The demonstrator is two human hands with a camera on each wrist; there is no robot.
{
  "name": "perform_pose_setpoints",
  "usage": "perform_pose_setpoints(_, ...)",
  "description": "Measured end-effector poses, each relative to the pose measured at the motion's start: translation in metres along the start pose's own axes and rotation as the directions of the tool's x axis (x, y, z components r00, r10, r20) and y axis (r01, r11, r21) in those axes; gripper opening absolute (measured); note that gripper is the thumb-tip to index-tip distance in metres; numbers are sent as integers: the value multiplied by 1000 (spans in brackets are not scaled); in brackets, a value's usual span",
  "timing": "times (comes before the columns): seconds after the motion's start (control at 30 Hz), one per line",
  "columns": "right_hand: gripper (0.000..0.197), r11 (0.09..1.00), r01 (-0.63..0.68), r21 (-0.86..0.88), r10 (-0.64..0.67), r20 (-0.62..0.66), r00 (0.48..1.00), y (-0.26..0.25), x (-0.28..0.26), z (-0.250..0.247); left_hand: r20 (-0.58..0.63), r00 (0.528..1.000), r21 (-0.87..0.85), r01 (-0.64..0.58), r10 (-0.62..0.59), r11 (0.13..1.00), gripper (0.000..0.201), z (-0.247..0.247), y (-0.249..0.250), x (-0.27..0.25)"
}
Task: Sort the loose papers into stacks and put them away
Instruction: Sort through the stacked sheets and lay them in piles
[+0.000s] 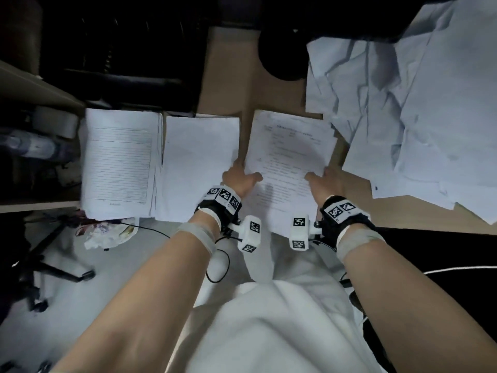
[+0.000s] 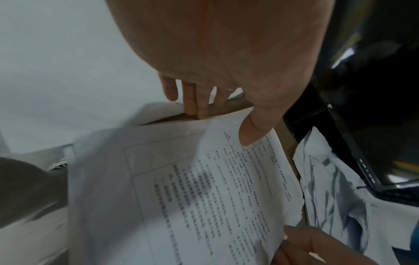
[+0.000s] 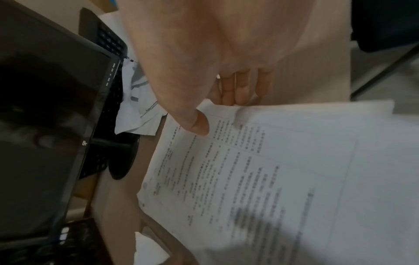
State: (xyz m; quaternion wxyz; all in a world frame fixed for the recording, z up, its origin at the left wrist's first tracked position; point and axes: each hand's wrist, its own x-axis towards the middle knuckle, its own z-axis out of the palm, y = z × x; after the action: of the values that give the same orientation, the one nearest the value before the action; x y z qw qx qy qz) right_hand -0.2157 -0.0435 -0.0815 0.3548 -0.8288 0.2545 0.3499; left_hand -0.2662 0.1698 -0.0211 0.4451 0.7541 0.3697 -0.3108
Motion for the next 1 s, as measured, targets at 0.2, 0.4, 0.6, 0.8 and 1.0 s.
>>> perform_pose_setpoints(0.2,82,997,72,2,-72,8,997,-29,8,-8,24,998,-48,56,-55,997,96,1,6,-2)
perform_pose_setpoints(0.4,76,996,-90,-13,89,-93,992,-41,5,-16,-37,997,-141,66,-72,988,96,5,-3,27)
perform_pose_setpoints(0.6,45,993,87,82,-97,132,986,-64,10,-20,-16,995,-47,100,-101,994,81,-6,9,33)
perform_pose_setpoints(0.8,35,996,83,-33,-79,112,991,-63,12,-25,-1,992,-39,125,-125,991,78,-9,8,41)
perform_pose_setpoints(1.0,31,991,8,-132,21,211,977,-42,14,-31,-42,986,-46,161,-163,986,79,-2,13,38)
